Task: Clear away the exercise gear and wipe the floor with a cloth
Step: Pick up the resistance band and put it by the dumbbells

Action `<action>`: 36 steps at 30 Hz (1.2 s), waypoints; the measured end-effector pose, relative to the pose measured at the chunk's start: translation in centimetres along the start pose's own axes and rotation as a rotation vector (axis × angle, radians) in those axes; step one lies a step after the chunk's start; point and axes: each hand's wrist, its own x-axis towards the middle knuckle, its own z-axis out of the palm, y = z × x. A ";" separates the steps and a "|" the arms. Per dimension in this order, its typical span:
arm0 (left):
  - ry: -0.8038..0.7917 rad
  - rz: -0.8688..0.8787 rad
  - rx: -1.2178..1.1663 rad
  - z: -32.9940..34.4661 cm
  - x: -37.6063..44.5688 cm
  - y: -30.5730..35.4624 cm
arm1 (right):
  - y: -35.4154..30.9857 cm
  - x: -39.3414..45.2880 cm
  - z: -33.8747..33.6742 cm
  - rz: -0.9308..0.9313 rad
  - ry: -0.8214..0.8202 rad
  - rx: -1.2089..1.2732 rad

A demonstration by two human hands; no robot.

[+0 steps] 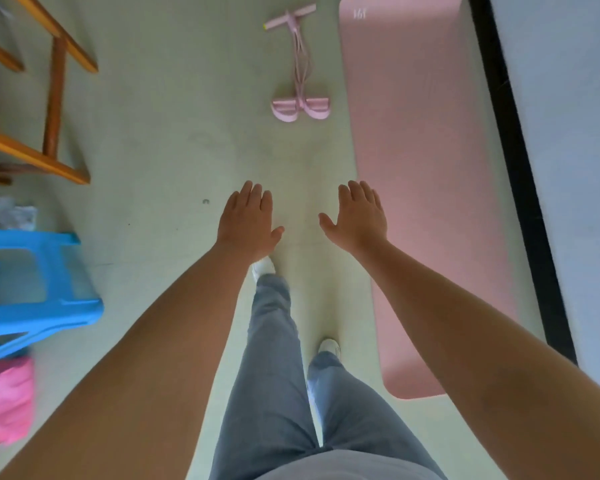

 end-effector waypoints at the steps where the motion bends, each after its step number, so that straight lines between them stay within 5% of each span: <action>1: -0.004 -0.009 0.006 -1.0 2.6 -1.6 | -0.9 3.1 -0.8 0.002 0.001 -0.001; 11: -0.034 0.107 0.106 -14.7 29.3 -14.2 | -7.2 30.7 -8.9 0.210 0.036 0.146; 24: -0.076 0.518 0.360 -29.5 66.1 -12.7 | -4.3 59.6 -18.2 0.538 0.080 0.410; 36: -0.161 0.848 0.692 -31.1 96.6 -13.4 | -3.3 80.2 -15.6 0.984 -0.072 0.609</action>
